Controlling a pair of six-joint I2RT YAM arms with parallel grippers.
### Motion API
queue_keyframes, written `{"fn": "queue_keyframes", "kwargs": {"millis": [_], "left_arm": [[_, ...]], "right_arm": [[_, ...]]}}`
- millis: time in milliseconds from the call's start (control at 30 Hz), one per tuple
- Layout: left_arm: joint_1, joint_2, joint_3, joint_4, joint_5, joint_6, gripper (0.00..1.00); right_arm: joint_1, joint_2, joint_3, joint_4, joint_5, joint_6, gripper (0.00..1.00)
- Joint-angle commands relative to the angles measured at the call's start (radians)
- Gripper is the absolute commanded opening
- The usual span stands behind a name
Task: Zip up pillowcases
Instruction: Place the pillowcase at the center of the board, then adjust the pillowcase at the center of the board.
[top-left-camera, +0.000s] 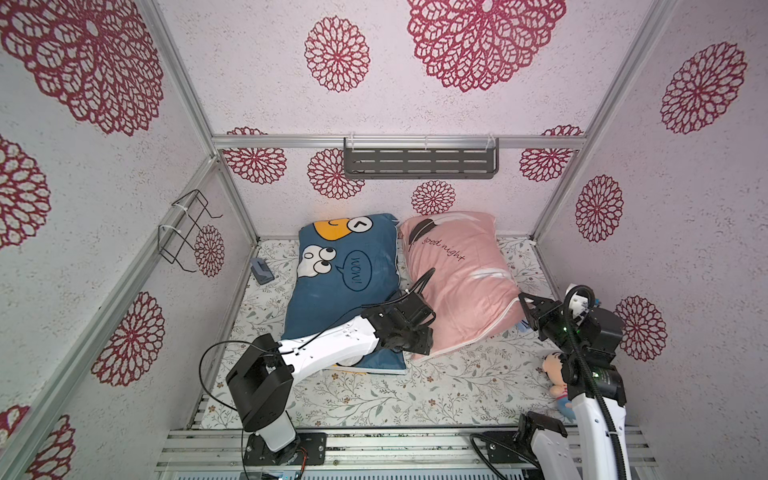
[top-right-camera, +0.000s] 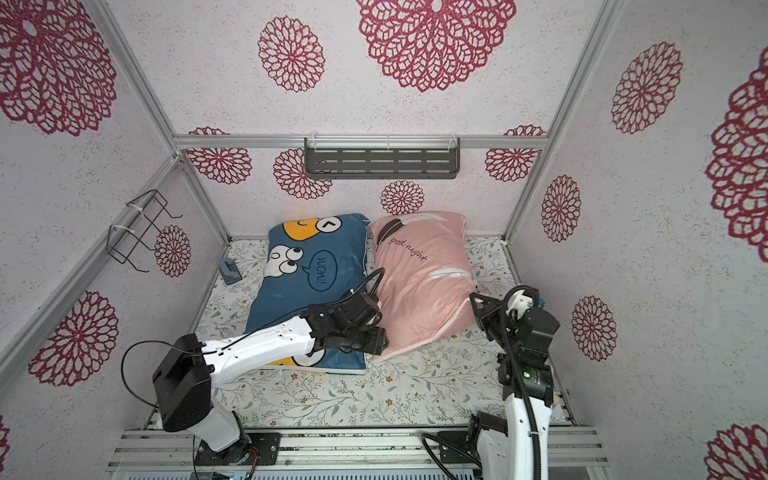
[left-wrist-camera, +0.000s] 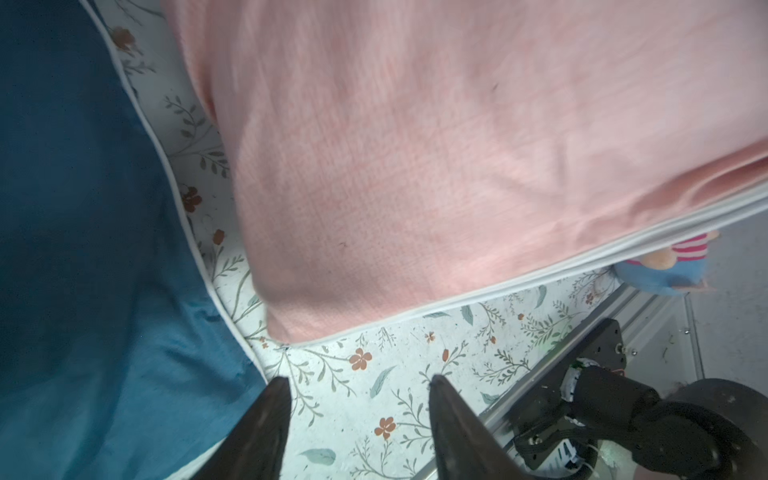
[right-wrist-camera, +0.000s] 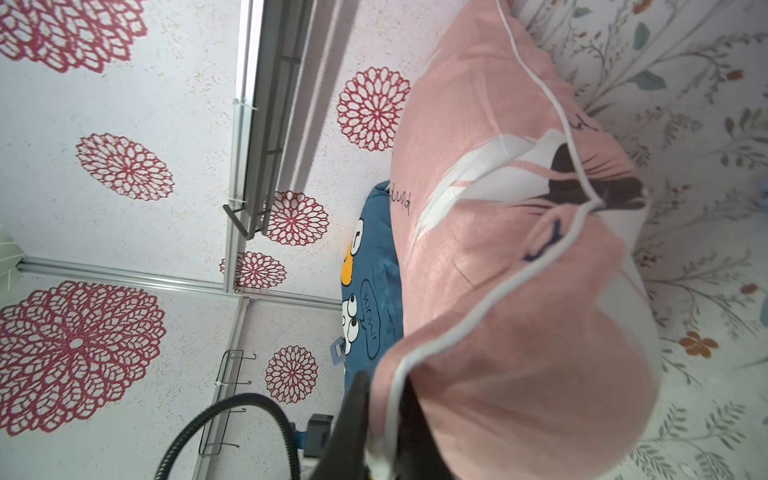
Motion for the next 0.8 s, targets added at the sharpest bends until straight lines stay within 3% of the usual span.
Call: {"fn": "queue_keyframes", "kwargs": {"millis": [0, 67, 200, 333, 467, 600, 767], "left_arm": [[0.051, -0.063, 0.015, -0.038, -0.062, 0.046, 0.62], [0.091, -0.108, 0.014, -0.071, -0.102, 0.068, 0.63], [0.197, -0.221, -0.019, -0.114, -0.186, 0.108, 0.64], [0.315, -0.319, -0.093, -0.096, -0.322, 0.139, 0.67], [0.44, -0.392, -0.178, -0.046, -0.544, 0.178, 0.75], [0.61, -0.453, -0.268, 0.075, -0.657, 0.232, 0.81], [0.811, -0.526, -0.384, 0.222, -0.677, 0.303, 0.86]], "right_arm": [[0.0, -0.002, 0.084, -0.195, 0.065, -0.195, 0.66], [-0.001, 0.022, 0.137, -0.29, 0.123, -0.286, 0.85], [0.001, 0.073, 0.208, -0.339, 0.229, -0.426, 0.99], [0.005, 0.19, 0.25, -0.279, 0.377, -0.538, 0.99], [0.005, 0.404, 0.262, -0.165, 0.505, -0.637, 0.99], [0.006, 0.638, 0.296, 0.005, 0.463, -0.669, 0.99], [0.028, 0.898, 0.422, 0.101, 0.384, -0.704, 0.99]]}}
